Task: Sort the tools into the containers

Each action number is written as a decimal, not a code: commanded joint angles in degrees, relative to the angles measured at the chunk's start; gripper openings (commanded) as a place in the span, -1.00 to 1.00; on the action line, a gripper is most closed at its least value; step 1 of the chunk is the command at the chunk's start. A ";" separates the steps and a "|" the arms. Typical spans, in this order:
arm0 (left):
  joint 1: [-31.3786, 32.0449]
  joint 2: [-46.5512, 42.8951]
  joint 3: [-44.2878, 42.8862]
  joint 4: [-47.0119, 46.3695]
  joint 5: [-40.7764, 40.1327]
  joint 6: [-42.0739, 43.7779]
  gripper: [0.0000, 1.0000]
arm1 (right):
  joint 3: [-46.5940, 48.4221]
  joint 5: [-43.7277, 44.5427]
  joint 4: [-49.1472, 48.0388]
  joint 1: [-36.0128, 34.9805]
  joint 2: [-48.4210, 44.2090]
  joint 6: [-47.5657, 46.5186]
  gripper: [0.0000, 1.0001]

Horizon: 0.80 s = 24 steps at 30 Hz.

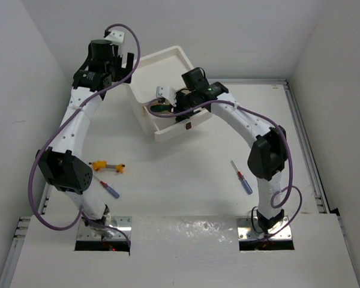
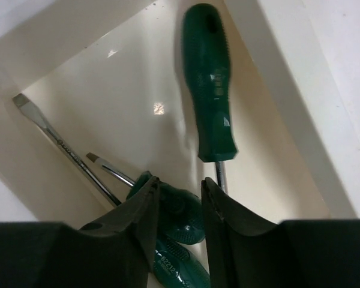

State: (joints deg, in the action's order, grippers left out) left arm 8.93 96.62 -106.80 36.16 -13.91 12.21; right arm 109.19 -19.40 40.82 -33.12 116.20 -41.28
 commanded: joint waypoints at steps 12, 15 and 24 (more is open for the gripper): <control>-0.40 -2.49 -0.07 -2.15 0.46 0.45 1.00 | 5.77 2.52 -0.83 0.25 4.12 1.46 -0.52; -0.40 -2.49 0.02 -2.15 0.46 0.54 1.00 | 6.74 1.48 -0.56 0.25 3.60 1.46 -0.51; -0.49 -2.14 0.28 -2.15 0.38 0.98 1.00 | 5.51 -0.37 -1.88 0.25 -2.20 0.50 -0.40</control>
State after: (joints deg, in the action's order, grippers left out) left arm 8.93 96.62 -106.80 35.99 -13.74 12.58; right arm 113.19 -17.89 39.81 -33.08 119.07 -40.53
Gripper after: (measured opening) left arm 0.998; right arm 0.288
